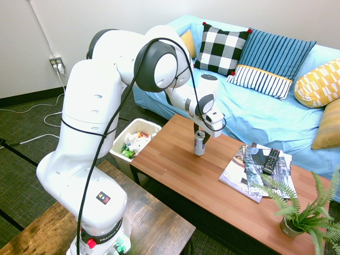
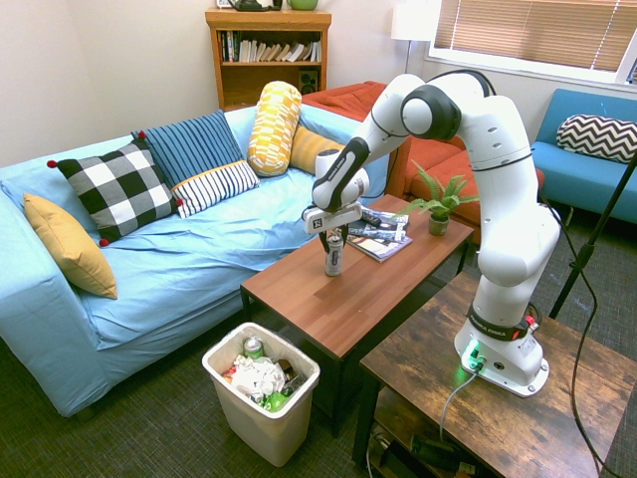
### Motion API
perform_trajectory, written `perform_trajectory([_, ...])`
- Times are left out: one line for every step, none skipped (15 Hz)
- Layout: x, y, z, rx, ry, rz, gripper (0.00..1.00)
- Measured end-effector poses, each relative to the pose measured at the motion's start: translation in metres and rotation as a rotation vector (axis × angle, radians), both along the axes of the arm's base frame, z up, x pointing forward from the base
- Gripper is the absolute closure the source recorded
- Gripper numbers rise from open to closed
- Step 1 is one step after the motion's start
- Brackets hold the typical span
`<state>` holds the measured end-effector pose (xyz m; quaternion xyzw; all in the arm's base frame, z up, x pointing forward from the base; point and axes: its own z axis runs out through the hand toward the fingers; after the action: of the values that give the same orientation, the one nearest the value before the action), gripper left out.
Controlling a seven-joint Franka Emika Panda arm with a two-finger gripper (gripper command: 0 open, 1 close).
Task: Throw the can in the trash bin
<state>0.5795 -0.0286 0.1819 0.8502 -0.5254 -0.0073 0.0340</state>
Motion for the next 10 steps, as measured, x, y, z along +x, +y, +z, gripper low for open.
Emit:
perform_trajectory([0.0,0.0,0.0,0.001,0.0,0.0,1.0])
perform_trajectory([0.0,0.001,0.001,0.004,-0.001,0.002,1.0])
perform_trajectory([0.001,0.002,0.004,0.007,-0.008,0.005,1.0])
perform_trajectory([0.003,0.007,0.014,0.009,-0.023,0.012,1.0])
perform_trajectory([0.005,0.017,0.028,0.011,-0.044,0.031,1.0])
perform_trajectory([0.006,0.034,0.049,0.01,-0.066,0.062,1.0])
perform_trajectory([0.005,0.058,0.07,0.005,-0.084,0.1,1.0])
perform_trajectory([0.0,0.09,0.088,-0.005,-0.099,0.141,1.0])
perform_trajectory([-0.007,0.127,0.1,-0.017,-0.113,0.182,1.0])
perform_trajectory([-0.016,0.166,0.105,-0.028,-0.118,0.224,1.0])
